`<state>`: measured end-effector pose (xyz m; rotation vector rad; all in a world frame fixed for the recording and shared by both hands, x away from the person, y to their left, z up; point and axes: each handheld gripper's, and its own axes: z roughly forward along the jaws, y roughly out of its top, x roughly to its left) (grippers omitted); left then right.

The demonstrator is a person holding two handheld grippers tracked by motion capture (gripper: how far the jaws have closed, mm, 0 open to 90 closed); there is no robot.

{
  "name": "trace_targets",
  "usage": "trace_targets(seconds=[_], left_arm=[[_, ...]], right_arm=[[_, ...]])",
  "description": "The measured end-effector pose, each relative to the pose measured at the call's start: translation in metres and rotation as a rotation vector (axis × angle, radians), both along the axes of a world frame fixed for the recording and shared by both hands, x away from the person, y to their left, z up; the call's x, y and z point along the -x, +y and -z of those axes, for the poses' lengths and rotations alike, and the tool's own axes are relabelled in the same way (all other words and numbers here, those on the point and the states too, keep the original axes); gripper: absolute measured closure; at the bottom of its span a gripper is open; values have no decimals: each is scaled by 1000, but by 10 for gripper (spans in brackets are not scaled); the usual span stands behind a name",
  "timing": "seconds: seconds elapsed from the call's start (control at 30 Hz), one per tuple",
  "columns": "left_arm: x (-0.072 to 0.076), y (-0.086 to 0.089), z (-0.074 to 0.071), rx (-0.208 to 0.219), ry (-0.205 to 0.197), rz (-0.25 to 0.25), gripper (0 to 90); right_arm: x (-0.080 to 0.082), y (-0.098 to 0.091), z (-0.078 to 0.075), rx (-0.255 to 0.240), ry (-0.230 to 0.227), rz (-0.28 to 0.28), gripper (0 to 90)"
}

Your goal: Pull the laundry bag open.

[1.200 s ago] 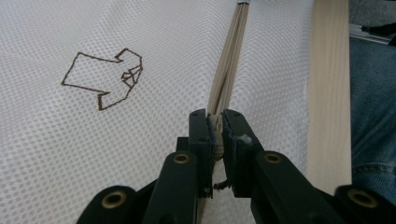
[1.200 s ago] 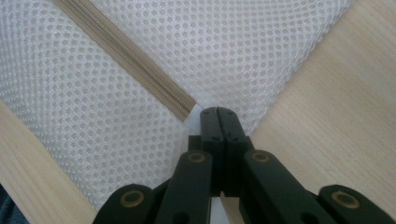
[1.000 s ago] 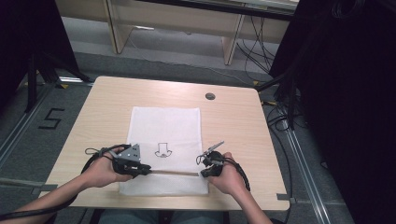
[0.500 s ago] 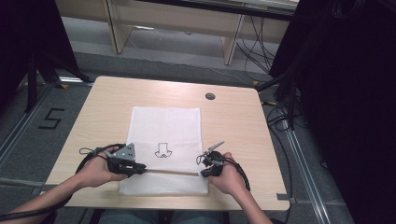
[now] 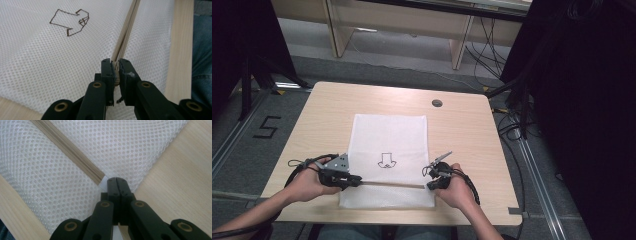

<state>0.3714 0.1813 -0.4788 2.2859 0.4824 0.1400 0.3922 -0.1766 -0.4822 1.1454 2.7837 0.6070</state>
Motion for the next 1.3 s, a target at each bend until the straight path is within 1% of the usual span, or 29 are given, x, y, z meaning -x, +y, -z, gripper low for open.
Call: trace_targets(seconds=[0.1, 0.13, 0.17, 0.2, 0.23, 0.27, 0.33, 0.37, 0.4, 0.43, 0.53, 0.6, 0.63, 0.67, 0.7, 0.73, 0.77, 0.8, 0.83, 0.9, 0.97, 1.0, 1.03, 1.07, 1.1, 1.17, 1.2, 1.23, 1.3], left_arm=[[1, 3, 0, 2, 4, -3, 825], [1, 4, -1, -20, -13, 5, 825], [1, 4, -1, -20, -13, 5, 825], [3, 4, 1, 15, 10, -6, 825], [3, 5, 0, 1, 0, -2, 825], [4, 6, 1, 15, 7, -4, 825], [4, 6, 0, 12, 6, 0, 825], [4, 7, 0, 7, -11, 14, 825], [4, 7, 0, 7, -11, 14, 825], [5, 7, 1, 16, 7, -1, 825], [5, 8, 2, 22, 8, -2, 825], [4, 10, 2, -30, -19, 3, 826], [4, 12, 3, -34, -22, -16, 826], [3, 18, 3, -47, -15, -19, 826], [2, 23, 4, -52, -15, -30, 826], [3, 28, 4, -46, -10, -47, 826], [3, 34, 5, -56, -10, -57, 826], [3, 41, 4, -84, -15, -59, 826], [4, 46, 7, -67, -3, -85, 826], [4, 58, 9, -118, -11, -94, 826], [6, 67, 14, -63, 27, -116, 826], [7, 68, 14, -80, 25, -117, 826], [8, 67, 14, -64, 23, -118, 827], [8, 67, 14, -66, 22, -132, 826], [7, 67, 13, -66, 21, -140, 826], [6, 66, 14, -85, 28, -134, 826], [7, 65, 16, -67, 40, -145, 826], [7, 66, 15, -84, 36, -130, 826], [7, 65, 17, -69, 48, -144, 826]], right_arm=[[2, 1, 0, -4, 16, 24, 900], [1, 1, 0, 2, 7, 15, 900], [1, 1, 0, 2, 7, 15, 900], [1, 1, 0, 1, 7, 15, 900], [1, 1, 0, 2, 6, 15, 900], [1, 1, 0, 0, 6, 15, 900], [1, 1, 0, 0, 6, 15, 900], [0, 0, 0, -2, -5, 3, 900], [0, 0, 0, -2, -5, 3, 900], [0, 0, 0, -3, -6, -1, 900], [1, 0, 0, 2, 0, 8, 900], [1, 0, 0, 1, -3, 8, 900], [3, 1, -1, 7, 9, 33, 900], [3, 0, -1, 3, 8, 32, 900], [1, -1, 1, -11, -7, 4, 900], [1, -1, 1, -11, -7, 12, 900], [1, -1, 1, -10, -6, 4, 900], [1, -1, 1, -8, -5, 8, 900], [1, -1, 0, -6, -4, 4, 900], [1, 0, 0, -3, -5, 5, 900], [1, -1, 0, -5, -4, 6, 900], [1, -1, 0, -5, -4, 6, 900], [1, -1, 0, -7, -5, 8, 900], [1, 0, 0, -10, 2, 17, 900], [1, -1, 1, -8, -7, -2, 900], [1, -1, 1, -9, -7, 5, 900], [1, -1, 1, -9, -7, 5, 900], [1, -1, 1, -15, 0, 13, 900], [1, -2, 1, -17, -2, 7, 900]])
